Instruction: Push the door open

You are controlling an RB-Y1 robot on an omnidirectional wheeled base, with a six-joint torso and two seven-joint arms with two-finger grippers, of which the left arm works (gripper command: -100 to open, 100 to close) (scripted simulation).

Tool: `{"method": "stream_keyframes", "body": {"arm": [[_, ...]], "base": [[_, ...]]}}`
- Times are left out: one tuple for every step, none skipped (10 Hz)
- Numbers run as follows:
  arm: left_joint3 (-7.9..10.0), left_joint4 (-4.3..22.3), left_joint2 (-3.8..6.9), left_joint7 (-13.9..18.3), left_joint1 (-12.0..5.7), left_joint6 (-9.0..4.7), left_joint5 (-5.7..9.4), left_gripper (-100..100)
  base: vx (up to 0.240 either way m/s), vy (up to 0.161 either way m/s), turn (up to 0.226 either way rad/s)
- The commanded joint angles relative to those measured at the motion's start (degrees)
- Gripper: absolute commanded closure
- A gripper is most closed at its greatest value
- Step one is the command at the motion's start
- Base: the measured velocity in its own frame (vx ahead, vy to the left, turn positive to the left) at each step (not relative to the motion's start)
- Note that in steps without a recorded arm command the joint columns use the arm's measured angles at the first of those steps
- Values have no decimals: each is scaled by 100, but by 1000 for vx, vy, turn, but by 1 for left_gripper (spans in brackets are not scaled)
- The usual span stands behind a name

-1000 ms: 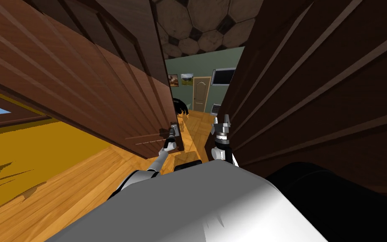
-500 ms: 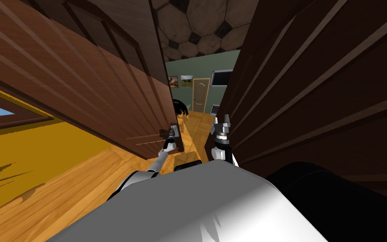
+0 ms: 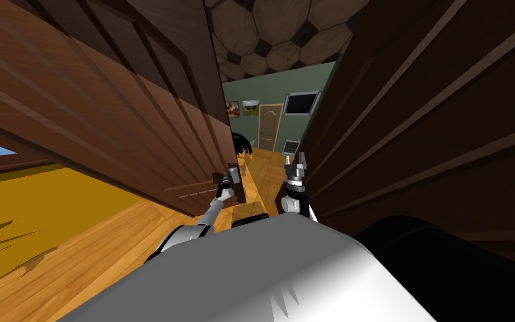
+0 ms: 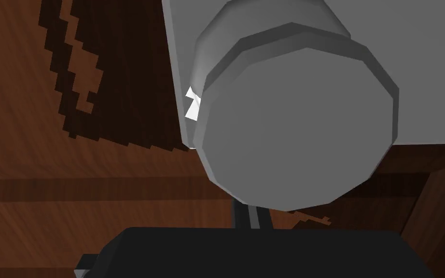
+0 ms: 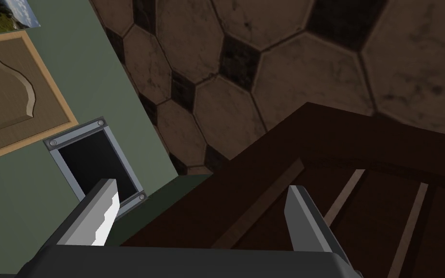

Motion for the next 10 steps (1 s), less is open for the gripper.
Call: {"method": "stream_keyframes", "body": {"arm": [[-19, -6, 72, -19, -8, 14, -3, -100], [-23, -7, 76, -23, -10, 17, -4, -100], [-32, -10, 76, -33, -14, 24, -6, -100], [-43, -14, 56, -43, -18, 32, -7, -100], [-59, -19, -12, -59, -25, 44, -10, -100], [-74, -24, -122, -74, -31, 56, -13, -100], [-83, -27, -212, -83, -35, 63, -15, -100], [-94, -30, -353, -94, -40, 71, -16, -100], [-99, -32, -434, -100, -42, 75, -17, -100], [-102, 14, -358, -79, -70, 75, -16, -100]], "base": [[-46, 3, 43], [-198, 24, 27], [-203, 16, 19], [-223, 30, 28], [-252, 12, 29], [-276, -38, 39], [-236, -41, 26], [-221, -54, 8], [-177, -69, 5], [-69, -33, -2]]}}
